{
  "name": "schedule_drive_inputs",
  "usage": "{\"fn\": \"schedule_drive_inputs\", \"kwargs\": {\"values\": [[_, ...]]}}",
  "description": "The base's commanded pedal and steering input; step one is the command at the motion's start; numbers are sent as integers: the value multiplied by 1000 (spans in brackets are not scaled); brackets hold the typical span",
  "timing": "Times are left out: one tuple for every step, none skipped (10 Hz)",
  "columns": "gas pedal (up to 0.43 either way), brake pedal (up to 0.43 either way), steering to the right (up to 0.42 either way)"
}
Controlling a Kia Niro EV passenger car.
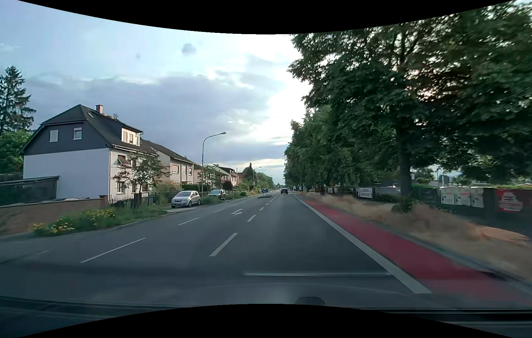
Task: Follow the waypoints while adhering to traffic rules and regulations
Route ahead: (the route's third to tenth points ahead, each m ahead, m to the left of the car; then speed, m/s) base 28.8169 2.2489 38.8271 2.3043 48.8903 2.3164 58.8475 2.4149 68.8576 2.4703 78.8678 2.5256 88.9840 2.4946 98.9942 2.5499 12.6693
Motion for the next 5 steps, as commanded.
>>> {"fn": "schedule_drive_inputs", "kwargs": {"values": [[138, 0, -1], [138, 0, -1], [138, 0, -1], [138, 0, -1], [138, 0, -2]]}}
